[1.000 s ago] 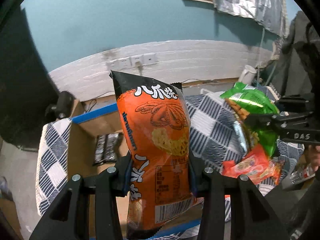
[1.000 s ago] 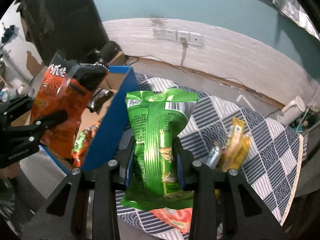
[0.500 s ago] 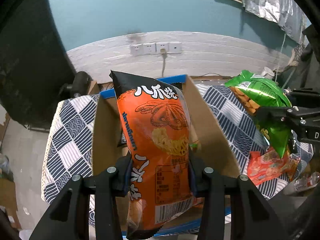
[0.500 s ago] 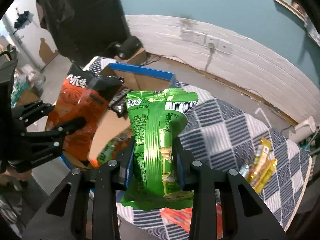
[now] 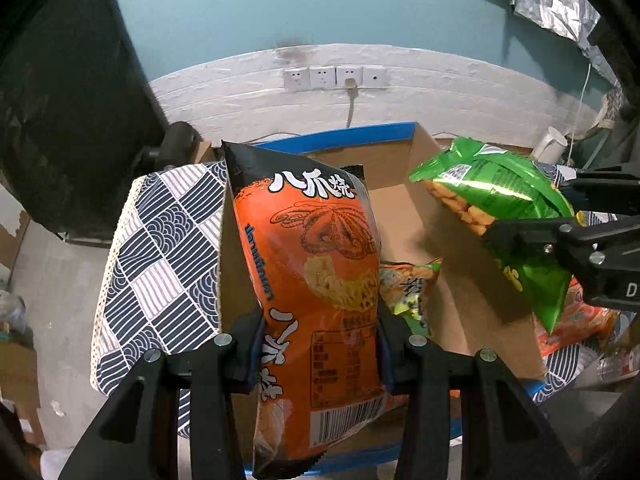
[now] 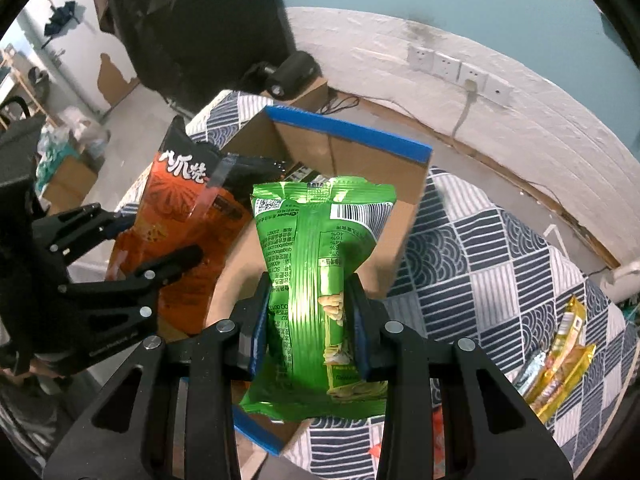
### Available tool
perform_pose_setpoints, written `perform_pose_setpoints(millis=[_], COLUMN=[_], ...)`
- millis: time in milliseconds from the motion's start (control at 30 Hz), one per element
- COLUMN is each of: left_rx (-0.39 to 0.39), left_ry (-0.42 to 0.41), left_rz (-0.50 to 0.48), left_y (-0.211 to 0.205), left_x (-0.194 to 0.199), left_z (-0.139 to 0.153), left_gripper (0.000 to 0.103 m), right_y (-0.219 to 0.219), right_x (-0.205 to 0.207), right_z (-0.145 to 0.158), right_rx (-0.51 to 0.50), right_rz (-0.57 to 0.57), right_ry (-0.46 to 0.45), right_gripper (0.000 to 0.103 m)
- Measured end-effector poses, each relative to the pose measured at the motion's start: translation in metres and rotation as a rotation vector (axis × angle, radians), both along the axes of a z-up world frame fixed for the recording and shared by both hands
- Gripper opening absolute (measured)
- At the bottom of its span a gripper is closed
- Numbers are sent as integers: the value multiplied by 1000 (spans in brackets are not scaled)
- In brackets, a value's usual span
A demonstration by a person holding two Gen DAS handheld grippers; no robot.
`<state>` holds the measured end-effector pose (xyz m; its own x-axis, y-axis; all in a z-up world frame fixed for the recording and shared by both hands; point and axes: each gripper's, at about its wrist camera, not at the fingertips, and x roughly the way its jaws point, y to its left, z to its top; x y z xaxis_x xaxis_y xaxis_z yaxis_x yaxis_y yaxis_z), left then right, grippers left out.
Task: Organize snacks
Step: 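Open both tools to drop the orange and green bags into the box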
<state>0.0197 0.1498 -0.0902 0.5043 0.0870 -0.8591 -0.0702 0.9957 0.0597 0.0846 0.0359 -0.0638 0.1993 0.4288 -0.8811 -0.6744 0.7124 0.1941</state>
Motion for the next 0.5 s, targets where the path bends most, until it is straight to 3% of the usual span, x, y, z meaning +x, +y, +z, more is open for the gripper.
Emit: perform_pose_setpoints(millis=[200,233,333,500], left_rx=[-2,6,43,57], left_ry=[13,18,46,56], left_rz=[21,27,39,33], left_y=[10,11,10,7], left_x=[-1,-1,1,2], left_z=[-2,-3,-7,-8], left_gripper=[46,46,50,58], right_y=[11,12,12,4], right_x=[-1,-2,-2,-4], right_z=[-8,-8,-5,3], right_rx=[-4,-2,0,-2], right_rz=[33,37,34,24], right_ry=[17,18,8,-13], right_gripper=[34,37,60,61])
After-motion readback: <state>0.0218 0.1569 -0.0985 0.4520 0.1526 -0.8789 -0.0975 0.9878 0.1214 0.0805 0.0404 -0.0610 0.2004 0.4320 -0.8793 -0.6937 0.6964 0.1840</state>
